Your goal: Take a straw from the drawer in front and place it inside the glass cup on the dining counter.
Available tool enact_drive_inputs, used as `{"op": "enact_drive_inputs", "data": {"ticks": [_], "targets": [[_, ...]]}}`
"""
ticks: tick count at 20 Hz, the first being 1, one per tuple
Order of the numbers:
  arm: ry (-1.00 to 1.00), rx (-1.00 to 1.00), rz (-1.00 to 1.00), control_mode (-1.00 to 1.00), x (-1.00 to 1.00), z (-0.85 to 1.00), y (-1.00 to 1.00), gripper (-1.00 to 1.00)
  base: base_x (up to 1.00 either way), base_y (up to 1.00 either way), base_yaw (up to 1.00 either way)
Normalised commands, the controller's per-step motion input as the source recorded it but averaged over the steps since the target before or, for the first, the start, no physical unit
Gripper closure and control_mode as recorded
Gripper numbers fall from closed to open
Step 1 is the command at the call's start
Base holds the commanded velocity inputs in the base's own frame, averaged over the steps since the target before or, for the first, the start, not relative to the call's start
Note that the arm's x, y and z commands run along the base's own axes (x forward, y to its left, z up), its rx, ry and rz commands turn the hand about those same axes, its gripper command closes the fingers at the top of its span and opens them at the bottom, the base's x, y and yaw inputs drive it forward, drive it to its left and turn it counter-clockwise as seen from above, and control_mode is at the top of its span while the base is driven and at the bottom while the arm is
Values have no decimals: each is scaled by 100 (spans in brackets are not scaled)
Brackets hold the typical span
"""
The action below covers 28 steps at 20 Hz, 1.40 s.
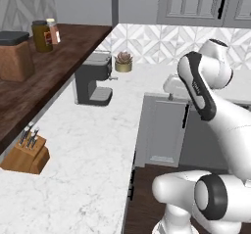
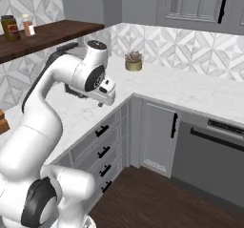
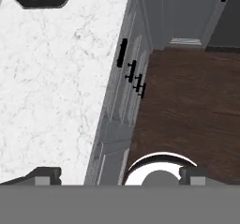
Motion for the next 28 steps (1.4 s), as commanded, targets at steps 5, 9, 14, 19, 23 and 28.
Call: {"op": "enact_drive_inputs", "data": {"ticks": [5, 9, 14, 19, 23, 28], "targets": [[3, 47, -5, -100, 0, -26, -100, -100, 0, 0, 0], [10, 48, -2, -100, 9, -55, -100, -100, 0, 0, 0], [11, 45, 0, -100, 21, -70, -85, -100, 0, 0, 0], [5, 41, 0, -100, 31, -67, -44, -100, 0, 0, 0], [15, 34, 0, -100, 56, -76, 3, -100, 0, 0, 0], [1, 22, 0, -100, 35, -69, 32, -100, 0, 0, 0]]}}
